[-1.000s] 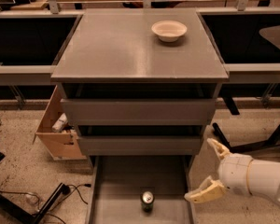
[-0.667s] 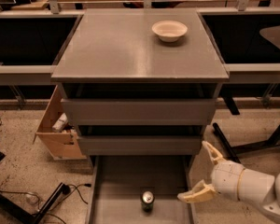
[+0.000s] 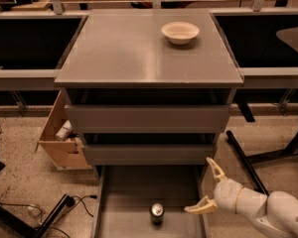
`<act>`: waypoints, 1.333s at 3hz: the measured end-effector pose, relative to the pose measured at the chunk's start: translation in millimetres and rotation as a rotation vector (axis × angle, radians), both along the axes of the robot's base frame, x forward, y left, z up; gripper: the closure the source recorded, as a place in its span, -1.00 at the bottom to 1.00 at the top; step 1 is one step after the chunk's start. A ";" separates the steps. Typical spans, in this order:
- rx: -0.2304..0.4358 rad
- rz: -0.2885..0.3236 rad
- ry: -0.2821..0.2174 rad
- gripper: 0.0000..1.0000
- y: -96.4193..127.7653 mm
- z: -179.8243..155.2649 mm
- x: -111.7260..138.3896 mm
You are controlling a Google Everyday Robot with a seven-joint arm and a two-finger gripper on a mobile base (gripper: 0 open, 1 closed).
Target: Pick green can from bottom drawer and place on counter
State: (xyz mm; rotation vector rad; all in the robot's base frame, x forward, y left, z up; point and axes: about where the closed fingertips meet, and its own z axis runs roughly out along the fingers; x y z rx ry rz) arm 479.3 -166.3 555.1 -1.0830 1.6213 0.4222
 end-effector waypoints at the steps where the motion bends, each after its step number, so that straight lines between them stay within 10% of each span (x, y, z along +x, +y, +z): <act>1: 0.043 0.009 0.057 -1.00 2.7 -61.1 8.3; 4: 0.138 0.078 0.074 -1.00 19.1 -161.1 12.6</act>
Offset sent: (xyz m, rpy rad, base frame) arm 0.0077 0.0012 -0.0499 0.0303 0.0438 0.0099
